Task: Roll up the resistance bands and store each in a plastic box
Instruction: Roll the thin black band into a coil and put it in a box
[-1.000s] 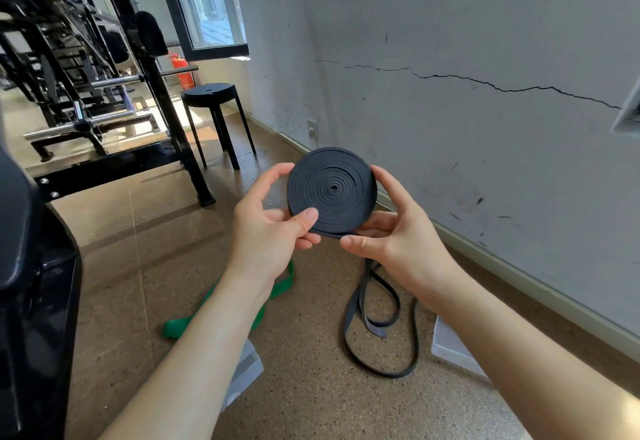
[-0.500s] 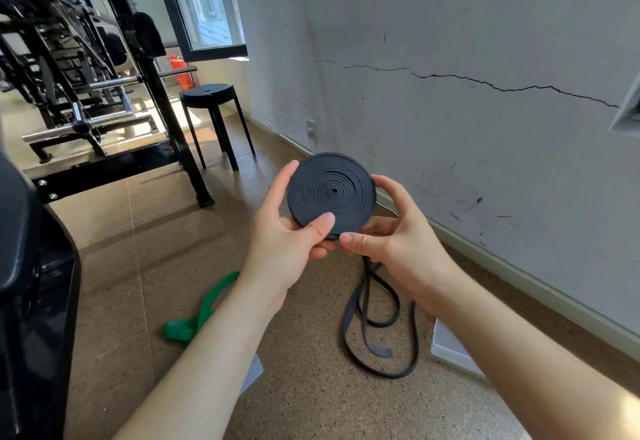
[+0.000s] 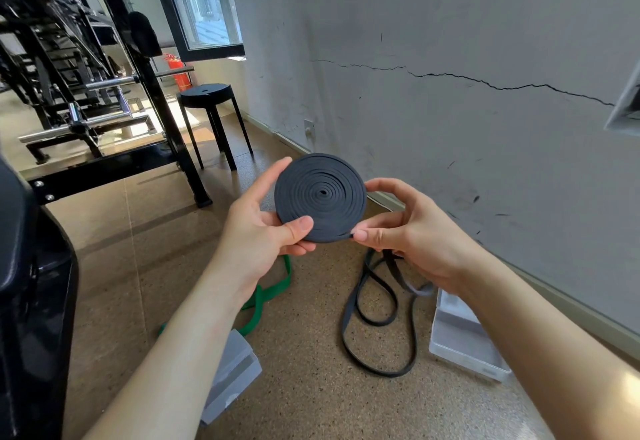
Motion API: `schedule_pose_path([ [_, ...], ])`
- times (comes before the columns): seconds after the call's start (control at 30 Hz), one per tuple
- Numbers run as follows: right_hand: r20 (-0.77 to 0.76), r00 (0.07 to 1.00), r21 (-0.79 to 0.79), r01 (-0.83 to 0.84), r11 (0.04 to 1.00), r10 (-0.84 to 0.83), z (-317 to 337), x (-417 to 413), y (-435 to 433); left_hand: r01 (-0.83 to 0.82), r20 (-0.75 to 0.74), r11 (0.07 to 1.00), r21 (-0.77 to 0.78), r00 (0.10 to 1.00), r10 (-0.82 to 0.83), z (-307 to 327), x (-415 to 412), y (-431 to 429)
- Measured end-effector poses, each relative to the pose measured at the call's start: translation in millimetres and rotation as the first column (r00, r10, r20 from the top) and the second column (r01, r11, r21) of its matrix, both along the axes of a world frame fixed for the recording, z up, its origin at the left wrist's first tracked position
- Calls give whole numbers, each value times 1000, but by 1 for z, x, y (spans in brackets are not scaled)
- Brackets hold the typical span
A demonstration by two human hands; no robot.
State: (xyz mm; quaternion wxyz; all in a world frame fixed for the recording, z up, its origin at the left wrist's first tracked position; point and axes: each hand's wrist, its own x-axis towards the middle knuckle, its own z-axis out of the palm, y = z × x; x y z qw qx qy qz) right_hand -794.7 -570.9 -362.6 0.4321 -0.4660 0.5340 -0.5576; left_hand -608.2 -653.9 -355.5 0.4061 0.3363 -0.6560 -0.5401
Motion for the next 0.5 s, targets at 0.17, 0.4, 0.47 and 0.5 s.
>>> schedule_pose_path([
  [0.17, 21, 1000, 5, -11, 1000, 11, 0, -3, 1, 21, 25, 1000, -3, 999, -21, 0, 1, -2],
  [0.4, 16, 1000, -50, 24, 998, -23, -1, 5, 2, 39, 12, 997, 59, 999, -40, -4, -1, -2],
  [0.47, 131, 989, -66, 84, 994, -75, -1, 7, 1, -19, -82, 997, 79, 996, 25, -7, -7, 3],
  [0.5, 188, 977, -72, 117, 991, -101, -1, 8, 0, -35, -125, 995, 91, 991, 46, -8, -10, 6],
])
